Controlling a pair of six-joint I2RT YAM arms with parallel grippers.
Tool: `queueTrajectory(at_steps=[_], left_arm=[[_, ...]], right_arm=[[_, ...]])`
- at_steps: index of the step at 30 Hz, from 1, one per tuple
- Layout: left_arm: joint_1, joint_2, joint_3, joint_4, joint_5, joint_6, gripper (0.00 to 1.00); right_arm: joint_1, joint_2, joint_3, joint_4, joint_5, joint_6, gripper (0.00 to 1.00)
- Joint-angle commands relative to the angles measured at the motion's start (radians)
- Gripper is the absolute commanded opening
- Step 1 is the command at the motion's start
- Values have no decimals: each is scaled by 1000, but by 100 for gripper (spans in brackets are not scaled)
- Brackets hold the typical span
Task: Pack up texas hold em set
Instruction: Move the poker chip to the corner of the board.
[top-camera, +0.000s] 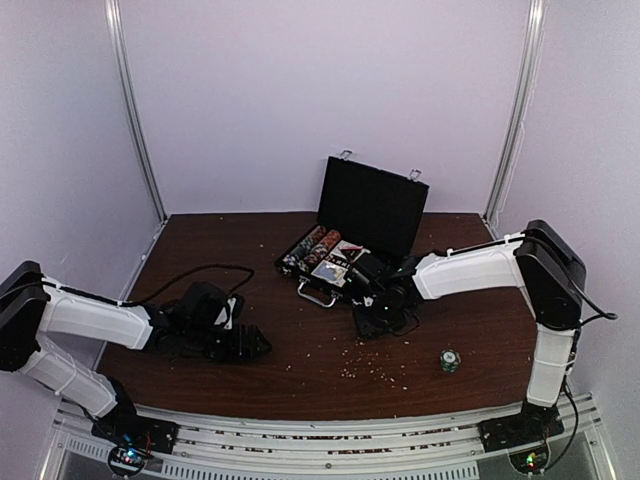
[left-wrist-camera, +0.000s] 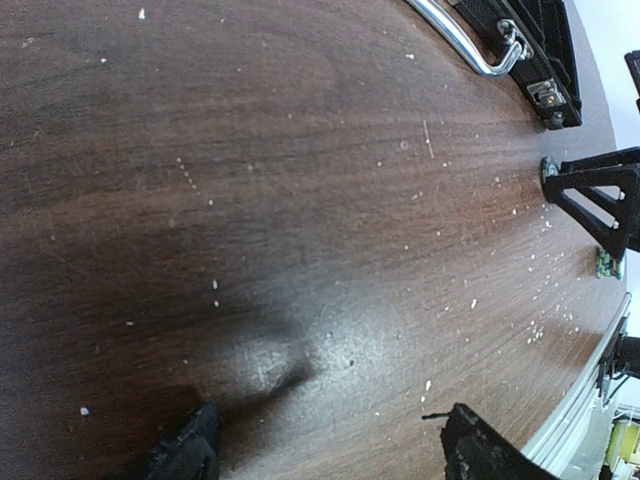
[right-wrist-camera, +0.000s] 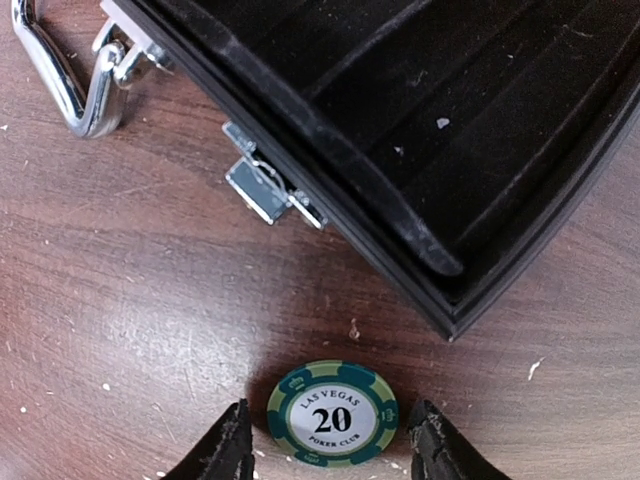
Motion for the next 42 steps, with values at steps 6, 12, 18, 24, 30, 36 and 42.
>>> queueTrajectory(at_steps=[6,12,18,24,30,36,42], left_arm=[[6,-2,-17,28,16,6,80],[6,-9,-20,27,16,6,80],[5,-24,-34,23,16,1,81],[6,-37,-40,27,13,-4,81],[5,-43,-50,32,18,-6,81],[6,-67,-70,34,20,-10,81],[5,-75,-75,35,21,-11,81]], right_arm=[[17,35,10,4,9,3,49],[60,50,17,25,-27,-31,46],[167,67,34,30,-79,-58,44],[262,79,43,60,-147,-77,43],[227,17,-21,75,-118,4,45],[97,-35,-113,177,-140,20,46],[0,-7,-120,292,-214,-12,44]])
